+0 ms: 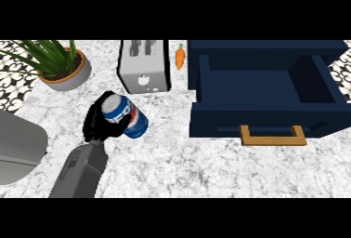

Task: Pick up the can, place it into the drawer and close the drawer

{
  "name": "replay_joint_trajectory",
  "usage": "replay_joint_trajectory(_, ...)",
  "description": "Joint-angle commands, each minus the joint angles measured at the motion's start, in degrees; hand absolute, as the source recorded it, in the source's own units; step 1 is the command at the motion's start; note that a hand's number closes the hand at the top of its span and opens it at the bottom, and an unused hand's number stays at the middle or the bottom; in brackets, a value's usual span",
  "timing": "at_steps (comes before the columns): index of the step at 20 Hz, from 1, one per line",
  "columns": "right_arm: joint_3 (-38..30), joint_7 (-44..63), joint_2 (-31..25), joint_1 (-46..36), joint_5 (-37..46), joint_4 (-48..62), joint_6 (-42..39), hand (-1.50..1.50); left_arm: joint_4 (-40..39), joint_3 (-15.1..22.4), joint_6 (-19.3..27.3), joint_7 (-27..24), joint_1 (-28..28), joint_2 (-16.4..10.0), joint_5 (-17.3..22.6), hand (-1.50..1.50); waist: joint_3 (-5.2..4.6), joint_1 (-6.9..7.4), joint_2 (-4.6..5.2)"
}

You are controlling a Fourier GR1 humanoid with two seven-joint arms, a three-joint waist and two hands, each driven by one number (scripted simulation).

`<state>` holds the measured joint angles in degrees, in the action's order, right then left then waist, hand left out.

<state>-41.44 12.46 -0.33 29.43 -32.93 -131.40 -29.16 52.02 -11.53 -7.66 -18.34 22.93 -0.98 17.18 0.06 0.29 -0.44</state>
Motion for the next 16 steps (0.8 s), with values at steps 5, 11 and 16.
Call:
replay_joint_trajectory(5,1.65,0.53,0.32,-0.33,1.6,-0.77,1.2,-1.5,22.09,7.64,11.54,14.62,-1.1,0.96,-0.82,1.5,-0.03,-0.29,0.21)
replay_joint_trajectory(11,3.43,1.41,0.32,-1.98,2.77,-0.68,4.77,-1.5,31.47,10.8,16.33,23.35,0.77,0.56,-2.49,1.5,-0.04,-0.31,0.29)
replay_joint_trajectory(16,3.42,0.56,0.32,-3.95,3.6,0.42,3.78,-1.5,28.88,13.44,24.91,26.38,10.18,0.97,-4.14,1.5,-0.04,-0.67,0.41)
